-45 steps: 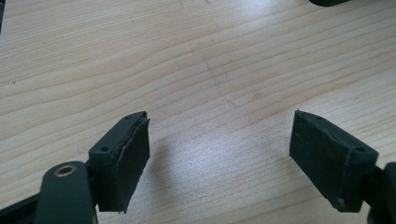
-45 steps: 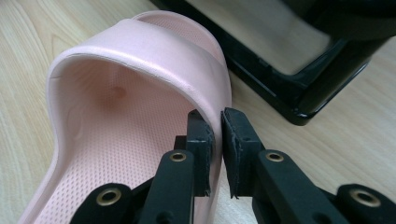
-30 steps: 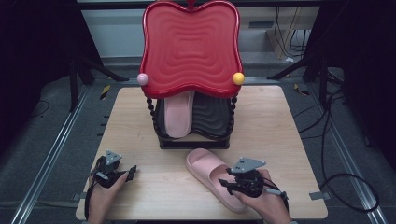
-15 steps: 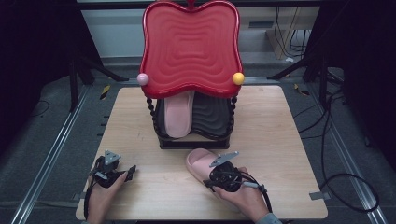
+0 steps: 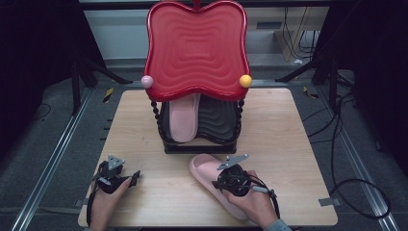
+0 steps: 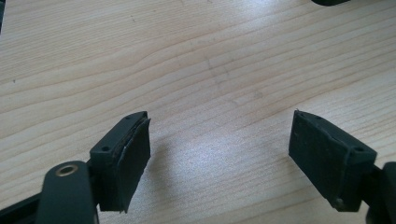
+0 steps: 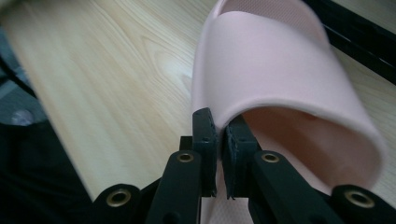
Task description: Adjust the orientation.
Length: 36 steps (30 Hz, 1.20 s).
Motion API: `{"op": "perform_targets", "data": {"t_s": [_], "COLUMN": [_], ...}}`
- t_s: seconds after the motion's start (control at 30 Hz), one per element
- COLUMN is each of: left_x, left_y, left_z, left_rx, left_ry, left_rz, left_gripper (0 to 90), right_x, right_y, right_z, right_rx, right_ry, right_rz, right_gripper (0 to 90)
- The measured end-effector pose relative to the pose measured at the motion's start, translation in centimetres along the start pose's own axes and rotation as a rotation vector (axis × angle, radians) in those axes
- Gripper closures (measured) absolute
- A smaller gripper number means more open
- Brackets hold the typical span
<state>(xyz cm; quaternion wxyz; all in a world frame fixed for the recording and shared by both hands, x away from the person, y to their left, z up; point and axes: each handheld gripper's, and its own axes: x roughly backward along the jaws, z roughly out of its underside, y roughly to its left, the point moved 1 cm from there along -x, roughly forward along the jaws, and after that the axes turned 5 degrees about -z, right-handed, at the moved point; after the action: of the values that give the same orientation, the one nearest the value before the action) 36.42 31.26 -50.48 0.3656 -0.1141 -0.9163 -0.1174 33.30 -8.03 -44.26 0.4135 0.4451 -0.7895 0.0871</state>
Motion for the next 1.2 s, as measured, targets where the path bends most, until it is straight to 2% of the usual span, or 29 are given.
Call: {"op": "perform_targets", "data": {"t_s": [0.2, 0.4, 0.53, 0.67, 0.87, 1.0, 1.2], "left_x": [0.0, 0.0, 0.0, 0.0, 0.0, 0.0, -0.1], "left_y": [0.0, -0.1, -0.1, -0.1, -0.1, 0.0, -0.1], "left_z": [0.0, 0.0, 0.0, 0.0, 0.0, 0.0, 0.0], "left_rx": [0.000, -0.002, -0.002, -0.001, -0.003, -0.003, -0.003], "left_ry": [0.000, 0.000, 0.001, -0.001, 0.000, -0.001, 0.001], "left_rz": [-0.001, -0.001, 0.000, 0.000, 0.002, 0.003, 0.006], "left_gripper": [20.2, 20.3, 20.3, 20.3, 20.3, 20.3, 20.3], "right_x": [1.9, 4.4, 5.9, 6.5, 6.1, 5.8, 5.4], "right_y": [1.4, 2.3, 2.2, 1.7, 0.8, 0.5, 0.1], "right_z": [-0.3, -1.7, -3.0, -4.1, -5.5, -6.2, -7.0], "right_rx": [-0.013, -0.002, -0.005, -0.029, -0.062, -0.067, -0.100], "right_ry": [-0.076, -0.167, -0.238, -0.293, -0.339, -0.354, -0.379], "right_rz": [-0.058, -0.053, -0.012, 0.037, 0.095, 0.144, 0.182], "right_gripper": [85.0, 85.1, 85.1, 85.1, 85.2, 85.2, 85.2]}}
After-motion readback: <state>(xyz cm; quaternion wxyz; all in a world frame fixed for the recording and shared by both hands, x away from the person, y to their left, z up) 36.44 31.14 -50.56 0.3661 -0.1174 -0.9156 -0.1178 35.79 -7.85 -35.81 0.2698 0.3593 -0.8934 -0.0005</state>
